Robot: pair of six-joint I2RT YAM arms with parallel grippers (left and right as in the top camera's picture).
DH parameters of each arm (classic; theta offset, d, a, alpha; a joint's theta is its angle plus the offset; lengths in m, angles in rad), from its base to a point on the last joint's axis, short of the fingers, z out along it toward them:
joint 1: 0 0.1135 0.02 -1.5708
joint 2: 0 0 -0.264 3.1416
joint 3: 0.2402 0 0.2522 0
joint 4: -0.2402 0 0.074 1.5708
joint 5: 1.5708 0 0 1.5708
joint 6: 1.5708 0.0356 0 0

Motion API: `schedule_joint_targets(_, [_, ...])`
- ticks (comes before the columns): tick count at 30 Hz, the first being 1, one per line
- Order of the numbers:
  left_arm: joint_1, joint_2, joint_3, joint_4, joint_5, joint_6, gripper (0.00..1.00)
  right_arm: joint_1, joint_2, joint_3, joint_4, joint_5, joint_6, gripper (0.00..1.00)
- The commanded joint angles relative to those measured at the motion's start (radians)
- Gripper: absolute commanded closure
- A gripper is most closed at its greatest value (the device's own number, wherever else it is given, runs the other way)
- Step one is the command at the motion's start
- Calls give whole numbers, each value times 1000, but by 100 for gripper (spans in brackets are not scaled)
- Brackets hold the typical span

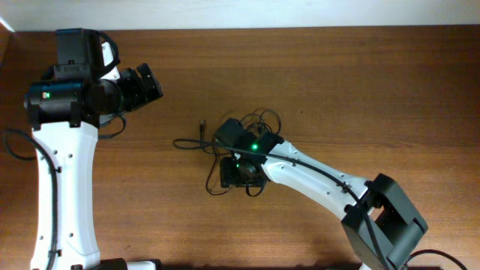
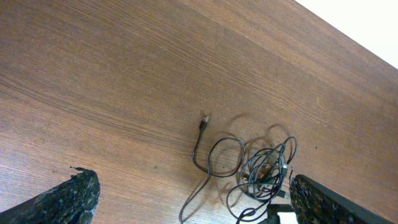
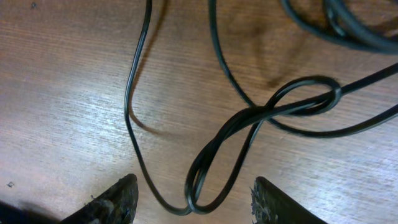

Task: Untangle cables
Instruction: 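Lower the right gripper onto the cable pile and grasp a looped strand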

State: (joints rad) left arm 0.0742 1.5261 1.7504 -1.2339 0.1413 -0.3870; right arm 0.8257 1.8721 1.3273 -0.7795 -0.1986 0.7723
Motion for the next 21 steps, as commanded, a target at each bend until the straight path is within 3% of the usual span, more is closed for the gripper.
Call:
schedule_joint_targets(1, [1,0,4,2,-8,-13,1,35,22,-3,2,31,35,41])
schedule_joint_targets(5, [1,0,4,2,-8,-13,1,53,56,-3,7,30,56,44])
schedule_joint_targets(10, [1,0,4,2,-8,-13,1,51,60,-2,20,27,56,75])
schedule_joint_targets(15, [1,0,4,2,-8,-13,1,48,58,2,28,27,55,96])
schedule_joint_targets(21, [1,0,4,2,-8,-13,1,47,24,49,-24,27,44,96])
